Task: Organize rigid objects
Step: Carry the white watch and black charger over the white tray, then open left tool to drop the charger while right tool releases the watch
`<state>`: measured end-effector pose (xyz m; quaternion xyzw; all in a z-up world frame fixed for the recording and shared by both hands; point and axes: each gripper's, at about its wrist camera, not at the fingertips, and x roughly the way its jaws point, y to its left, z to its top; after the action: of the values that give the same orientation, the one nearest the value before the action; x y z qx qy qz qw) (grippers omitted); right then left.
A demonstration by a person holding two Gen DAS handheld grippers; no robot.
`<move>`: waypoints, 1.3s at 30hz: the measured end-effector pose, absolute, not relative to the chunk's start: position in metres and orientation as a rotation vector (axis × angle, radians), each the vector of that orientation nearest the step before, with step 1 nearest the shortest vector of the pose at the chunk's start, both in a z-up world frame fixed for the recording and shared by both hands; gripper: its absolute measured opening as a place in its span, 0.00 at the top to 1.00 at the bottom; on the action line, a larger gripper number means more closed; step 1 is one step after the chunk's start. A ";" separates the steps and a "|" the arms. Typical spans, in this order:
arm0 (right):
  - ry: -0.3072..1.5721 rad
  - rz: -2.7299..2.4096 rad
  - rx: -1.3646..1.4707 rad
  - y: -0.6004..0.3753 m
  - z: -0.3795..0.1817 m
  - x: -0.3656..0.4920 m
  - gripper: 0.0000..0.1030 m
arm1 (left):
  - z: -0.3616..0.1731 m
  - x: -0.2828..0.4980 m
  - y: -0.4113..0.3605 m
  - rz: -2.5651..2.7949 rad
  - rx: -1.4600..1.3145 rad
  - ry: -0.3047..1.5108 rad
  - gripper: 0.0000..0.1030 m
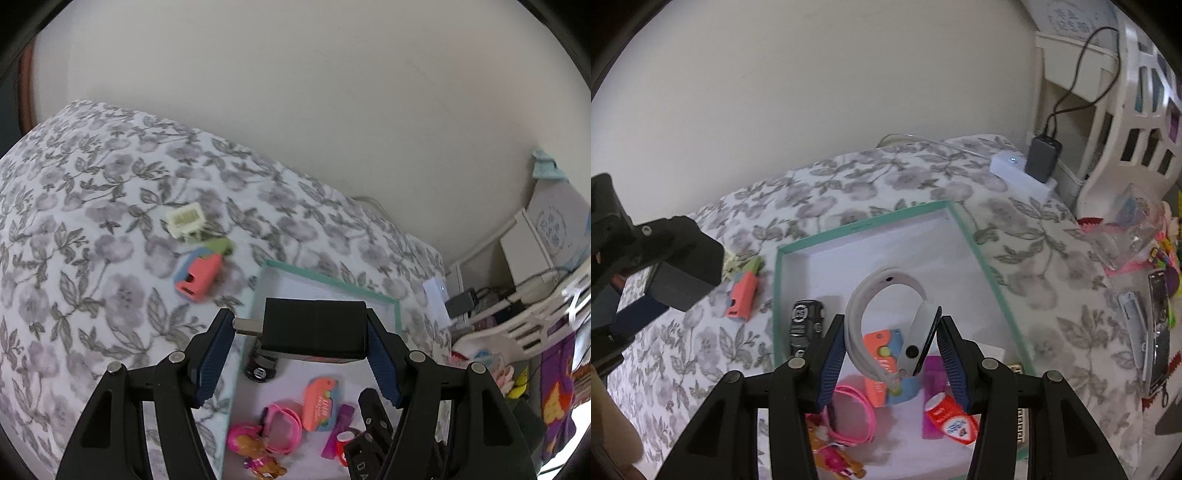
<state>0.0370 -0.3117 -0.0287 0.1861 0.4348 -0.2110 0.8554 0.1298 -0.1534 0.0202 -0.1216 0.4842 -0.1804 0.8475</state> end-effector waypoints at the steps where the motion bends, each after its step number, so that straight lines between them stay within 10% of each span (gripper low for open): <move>1: 0.915 -0.452 0.390 -0.314 -0.030 0.037 0.49 | 0.019 0.129 -0.157 -0.384 -0.248 1.021 0.32; 39: 1.009 -0.464 0.426 -0.343 -0.085 0.038 0.42 | -0.052 0.134 -0.198 -0.407 -0.114 1.204 0.25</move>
<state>0.0378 -0.3428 -0.0849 0.2007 0.4754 -0.2186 0.8282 0.1344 -0.1982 -0.0516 -0.0533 0.5618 -0.1902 0.8034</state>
